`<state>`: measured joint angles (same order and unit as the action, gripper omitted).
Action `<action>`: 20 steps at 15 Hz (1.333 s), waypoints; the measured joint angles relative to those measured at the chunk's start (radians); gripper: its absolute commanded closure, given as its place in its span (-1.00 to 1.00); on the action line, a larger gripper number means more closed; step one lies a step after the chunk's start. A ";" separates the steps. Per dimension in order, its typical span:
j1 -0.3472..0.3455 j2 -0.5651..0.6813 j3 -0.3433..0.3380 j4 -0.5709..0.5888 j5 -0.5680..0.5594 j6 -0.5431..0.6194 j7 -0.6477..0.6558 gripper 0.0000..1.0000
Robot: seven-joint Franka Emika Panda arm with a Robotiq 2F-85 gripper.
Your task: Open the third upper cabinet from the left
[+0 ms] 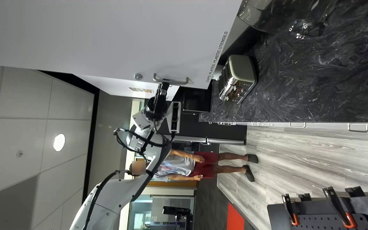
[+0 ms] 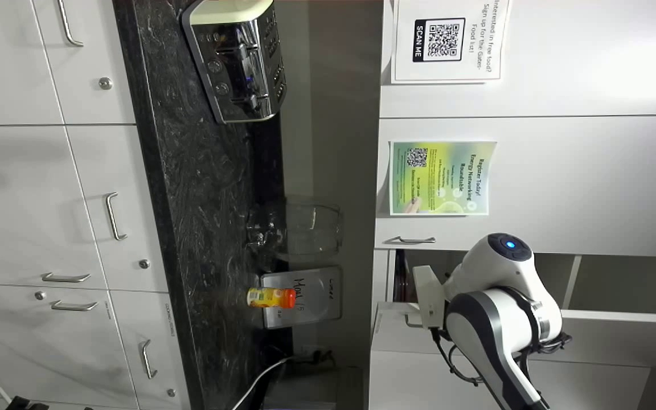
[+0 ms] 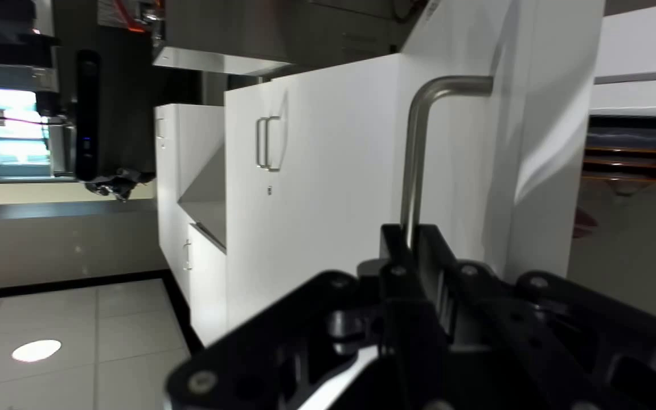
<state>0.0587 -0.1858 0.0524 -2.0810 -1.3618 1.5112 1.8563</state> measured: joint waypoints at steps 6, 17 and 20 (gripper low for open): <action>-0.009 -0.276 -0.024 -0.235 0.102 -0.208 0.056 0.94; 0.093 -0.535 -0.001 -0.409 0.133 -0.204 0.022 -0.80; 0.160 -0.532 0.026 -0.393 0.125 -0.090 0.002 -1.00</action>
<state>0.2188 -0.7180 0.0783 -2.4744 -1.2363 1.4208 1.8582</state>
